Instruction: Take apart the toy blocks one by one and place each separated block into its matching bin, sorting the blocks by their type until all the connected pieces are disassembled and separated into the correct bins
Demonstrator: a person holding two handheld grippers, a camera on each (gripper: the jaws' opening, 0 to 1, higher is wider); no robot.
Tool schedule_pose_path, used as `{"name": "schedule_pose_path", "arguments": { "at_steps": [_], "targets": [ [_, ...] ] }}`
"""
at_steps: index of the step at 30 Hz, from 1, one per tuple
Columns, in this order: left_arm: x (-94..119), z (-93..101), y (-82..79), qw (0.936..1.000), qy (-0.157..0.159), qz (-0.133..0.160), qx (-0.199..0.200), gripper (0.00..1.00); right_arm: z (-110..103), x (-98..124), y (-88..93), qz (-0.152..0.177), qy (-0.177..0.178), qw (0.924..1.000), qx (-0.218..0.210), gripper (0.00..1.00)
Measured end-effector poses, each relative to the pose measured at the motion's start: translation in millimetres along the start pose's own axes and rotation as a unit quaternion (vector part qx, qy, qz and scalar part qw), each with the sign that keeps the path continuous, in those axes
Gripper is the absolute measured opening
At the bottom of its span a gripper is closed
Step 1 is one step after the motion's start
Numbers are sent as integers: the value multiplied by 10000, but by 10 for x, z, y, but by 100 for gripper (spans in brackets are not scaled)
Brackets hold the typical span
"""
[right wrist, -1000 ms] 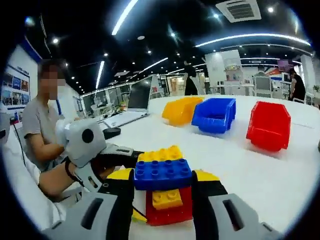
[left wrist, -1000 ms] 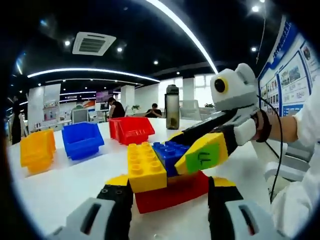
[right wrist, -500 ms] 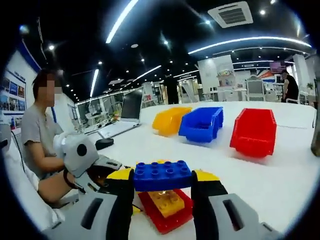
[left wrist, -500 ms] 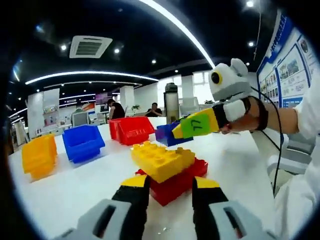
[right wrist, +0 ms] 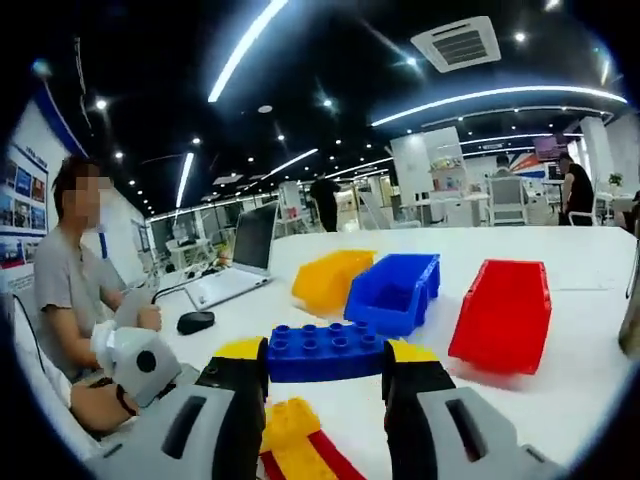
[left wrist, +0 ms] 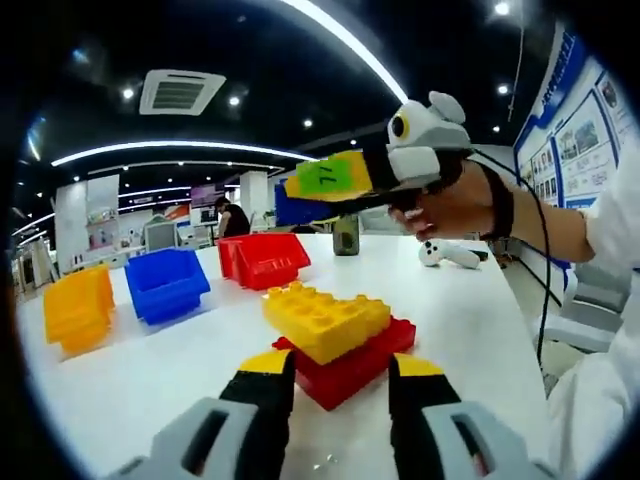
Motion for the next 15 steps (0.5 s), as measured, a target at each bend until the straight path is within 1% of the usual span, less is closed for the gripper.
{"name": "schedule_pose_path", "arguments": {
  "at_steps": [4, 7, 8, 9, 12, 13, 15],
  "targets": [
    [16, -14, 2, 10000, -3, 21, 19, 41, 92, -284, -158, -11, 59, 9999, 117, 46],
    [19, -9, 1, 10000, -1, 33, 27, 41, 157, -527, -252, -49, 31, 10000, 20, 46],
    [20, -9, 0, 10000, -1, 40, 37, 41, 188, -639, -282, -80, 38, 10000, 2, 46],
    [24, -5, 0, 10000, 2, 47, 38, 41, 216, -722, -296, -125, 78, 9999, 35, 46],
    [25, -9, 0, 10000, 15, 54, 41, 41, 310, -948, -309, -253, 233, 9992, 214, 46],
    [23, -7, 0, 10000, 17, 52, 41, 41, 375, -1053, -303, -335, 398, 9978, 410, 46],
    [20, -7, -1, 10000, 23, 48, 44, 41, 449, -1216, -266, -476, 528, 9952, 674, 46]
  ]
}}
Point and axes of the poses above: the point that each gripper's makers call its tool centre point, and the gripper's own axes: x roughly backward along the fingers, z roughly to its right, y roughly out of its underside, the point moved 10 cm from there along x, roughly backward along the fingers, and after that the axes turned 4 degrees about x, right-handed, at the moved point
